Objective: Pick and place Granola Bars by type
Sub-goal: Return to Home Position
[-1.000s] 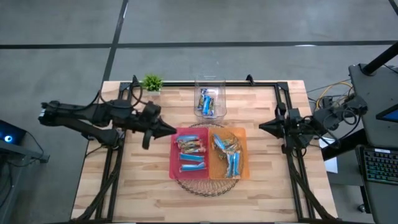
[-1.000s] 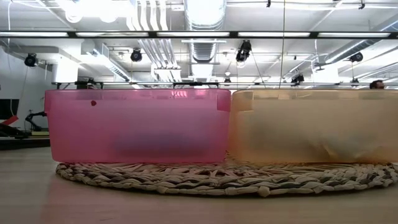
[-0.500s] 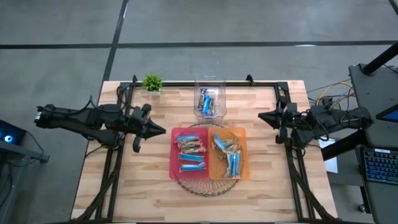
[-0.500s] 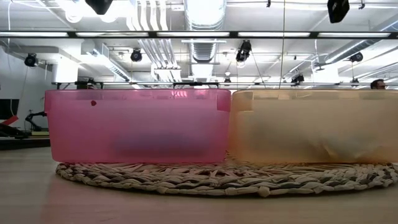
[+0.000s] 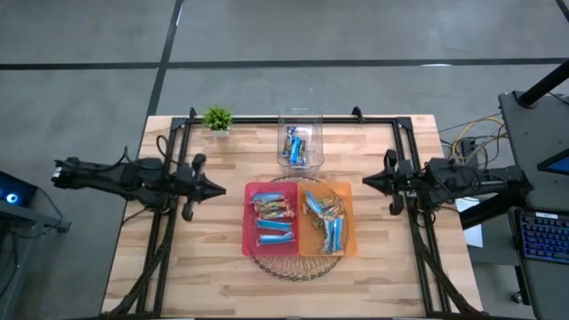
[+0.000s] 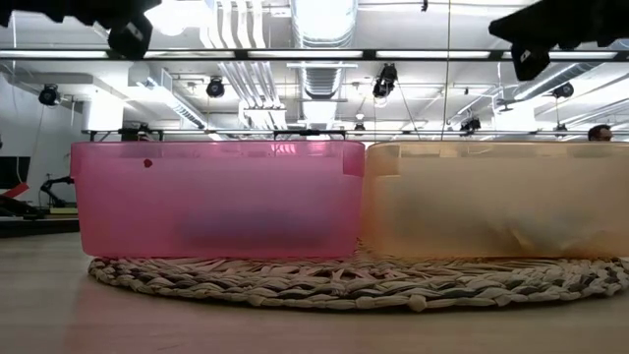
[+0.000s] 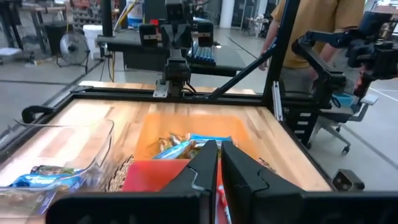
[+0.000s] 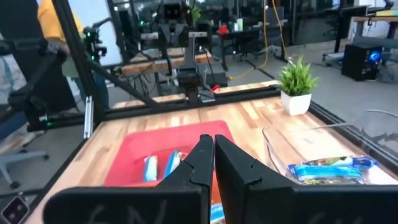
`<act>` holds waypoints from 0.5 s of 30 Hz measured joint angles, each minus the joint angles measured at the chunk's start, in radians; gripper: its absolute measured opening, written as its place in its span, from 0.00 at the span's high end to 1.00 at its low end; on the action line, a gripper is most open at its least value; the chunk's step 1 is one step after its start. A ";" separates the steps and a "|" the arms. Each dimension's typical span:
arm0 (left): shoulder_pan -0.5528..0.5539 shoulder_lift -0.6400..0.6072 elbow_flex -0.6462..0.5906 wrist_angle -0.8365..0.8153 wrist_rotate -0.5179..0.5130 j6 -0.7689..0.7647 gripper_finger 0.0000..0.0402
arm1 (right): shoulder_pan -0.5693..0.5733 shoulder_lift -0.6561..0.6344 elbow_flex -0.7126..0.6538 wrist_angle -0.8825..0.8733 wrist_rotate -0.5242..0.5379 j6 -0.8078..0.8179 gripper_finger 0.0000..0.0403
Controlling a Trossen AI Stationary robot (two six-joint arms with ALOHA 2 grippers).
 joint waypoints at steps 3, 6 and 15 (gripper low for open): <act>0.000 -0.065 -0.055 0.000 0.000 0.012 0.99 | 0.001 -0.046 -0.058 0.034 -0.001 0.000 0.98; 0.000 -0.132 -0.106 -0.001 0.000 0.013 0.99 | 0.000 -0.097 -0.108 0.042 0.000 -0.003 0.98; 0.001 -0.297 -0.226 0.088 0.039 0.097 0.99 | 0.001 -0.263 -0.174 0.047 -0.001 -0.042 0.98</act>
